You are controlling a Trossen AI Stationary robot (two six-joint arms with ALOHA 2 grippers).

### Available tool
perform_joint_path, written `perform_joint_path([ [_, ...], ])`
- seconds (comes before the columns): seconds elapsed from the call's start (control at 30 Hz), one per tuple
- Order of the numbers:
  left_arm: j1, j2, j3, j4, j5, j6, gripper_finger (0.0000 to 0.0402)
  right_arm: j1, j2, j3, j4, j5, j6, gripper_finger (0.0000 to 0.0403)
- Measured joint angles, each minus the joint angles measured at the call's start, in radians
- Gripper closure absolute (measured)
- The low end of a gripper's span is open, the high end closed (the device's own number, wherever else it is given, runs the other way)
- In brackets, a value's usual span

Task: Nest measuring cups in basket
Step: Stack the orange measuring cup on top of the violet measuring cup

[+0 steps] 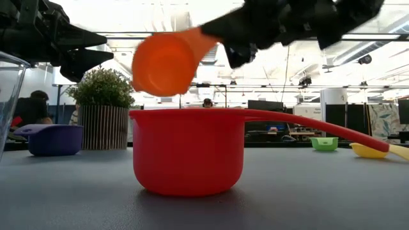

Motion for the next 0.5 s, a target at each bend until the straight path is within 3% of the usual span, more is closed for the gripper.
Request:
perform_joint_path([
  [0.2,0.0,0.0,0.0,0.0,0.0,0.0,0.017,0.0,0.0,0.143,-0.249,0.013,-0.049,0.0394],
  [0.37,0.0,0.0,0.0,0.001,0.0,0.0,0.017,-0.003,-0.001,0.176,-0.338,0.233,-0.045,0.0394],
  [0.5,0.0,0.0,0.0,0.0,0.0,0.0,0.017,-0.036,-0.001,0.16,-0.327,0.28,-0.028,0.0394],
])
